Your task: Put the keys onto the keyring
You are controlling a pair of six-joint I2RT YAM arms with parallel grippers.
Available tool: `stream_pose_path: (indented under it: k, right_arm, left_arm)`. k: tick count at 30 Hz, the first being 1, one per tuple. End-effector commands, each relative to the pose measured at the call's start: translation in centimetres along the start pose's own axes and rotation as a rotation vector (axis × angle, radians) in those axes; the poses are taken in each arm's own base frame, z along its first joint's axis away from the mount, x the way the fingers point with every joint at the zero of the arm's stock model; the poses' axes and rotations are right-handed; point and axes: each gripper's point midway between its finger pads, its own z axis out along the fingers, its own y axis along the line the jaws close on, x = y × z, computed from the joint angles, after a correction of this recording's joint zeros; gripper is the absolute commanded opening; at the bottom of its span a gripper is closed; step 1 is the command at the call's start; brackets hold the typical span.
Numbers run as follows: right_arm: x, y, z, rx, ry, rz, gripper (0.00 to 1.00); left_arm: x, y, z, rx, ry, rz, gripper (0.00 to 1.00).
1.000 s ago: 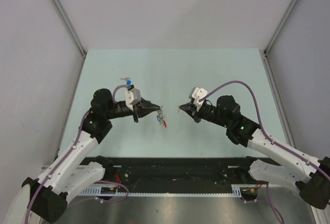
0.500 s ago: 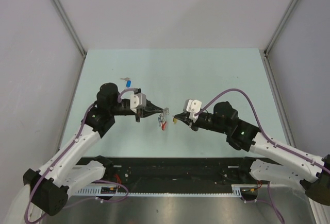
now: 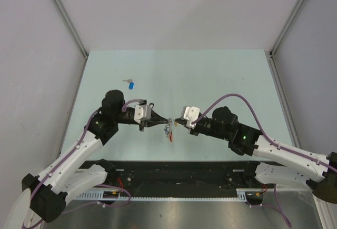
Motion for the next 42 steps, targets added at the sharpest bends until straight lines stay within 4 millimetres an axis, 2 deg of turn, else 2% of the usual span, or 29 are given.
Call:
stream_pose_path:
  k: [1,10,42]
  right_arm:
    - [-2.9,-0.4,-0.4,0.011,-0.062,-0.032,0.0]
    - [-2.9,0.1,-1.1,0.004,-0.053,-0.044,0.0]
    - [-4.4,1.2,-1.0,-0.052,-0.097,-0.045,0.0]
  left_arm:
    - [-1.4,-1.1,0.0,0.058,-0.052,0.093,0.0]
    - [-1.2,-1.2,0.1,0.068,-0.053,0.091,0.0]
    - [-1.6,-1.9,0.1,0.103,-0.068,0.096,0.0]
